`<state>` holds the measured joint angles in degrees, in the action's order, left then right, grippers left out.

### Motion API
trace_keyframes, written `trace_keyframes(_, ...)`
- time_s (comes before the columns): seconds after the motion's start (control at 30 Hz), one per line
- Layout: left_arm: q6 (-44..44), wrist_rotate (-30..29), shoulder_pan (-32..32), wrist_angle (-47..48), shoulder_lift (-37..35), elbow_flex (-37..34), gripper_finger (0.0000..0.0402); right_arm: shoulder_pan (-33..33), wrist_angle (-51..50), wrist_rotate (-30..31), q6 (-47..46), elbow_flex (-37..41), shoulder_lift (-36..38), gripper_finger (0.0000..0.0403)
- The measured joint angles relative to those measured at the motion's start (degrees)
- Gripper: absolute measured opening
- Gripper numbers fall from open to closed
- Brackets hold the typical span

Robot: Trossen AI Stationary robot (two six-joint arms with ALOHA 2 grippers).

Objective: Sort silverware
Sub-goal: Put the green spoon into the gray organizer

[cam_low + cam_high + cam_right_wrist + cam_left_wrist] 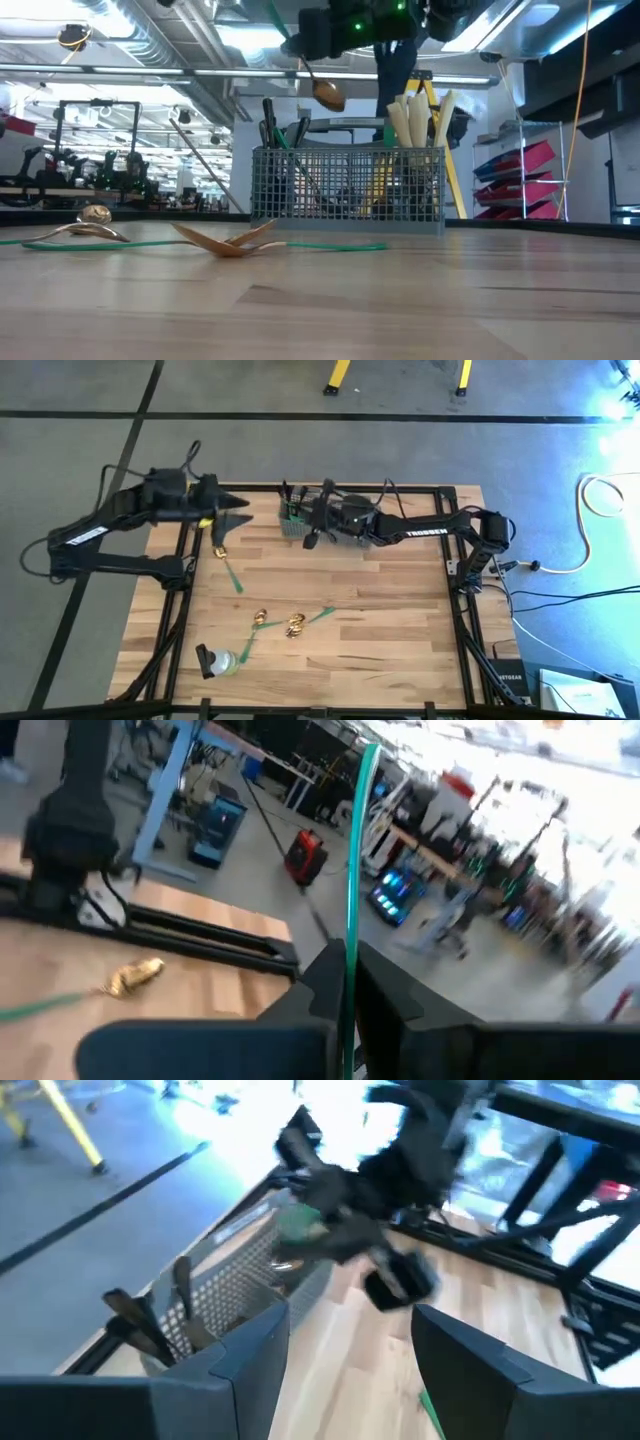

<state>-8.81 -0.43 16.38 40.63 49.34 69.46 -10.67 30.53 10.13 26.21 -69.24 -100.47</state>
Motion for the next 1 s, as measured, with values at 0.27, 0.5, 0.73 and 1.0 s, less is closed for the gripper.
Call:
trace_keyframes(0.27, -2.3, -10.3, -8.5, -14.5, -9.2, -16.3, 0.0196, -1.7, 4.1, 0.0, -4.7, 2.2, -0.4, 0.0000)
trace_keyframes(0.5, -6.5, -10.3, -11.6, -30.3, -10.3, -31.9, 0.0196, -2.1, 9.3, 0.2, -4.8, 2.6, -7.1, 0.0000)
trace_keyframes(0.73, -7.1, -14.4, -16.4, -49.1, -10.2, -44.6, 0.0196, -2.2, 13.9, 4.2, -4.4, 2.6, -10.9, 0.0000)
trace_keyframes(1.0, -8.9, -19.4, -21.2, -63.2, -10.2, -54.7, 0.0196, -2.1, 12.6, 7.3, -3.8, 2.6, -11.0, 0.0000)
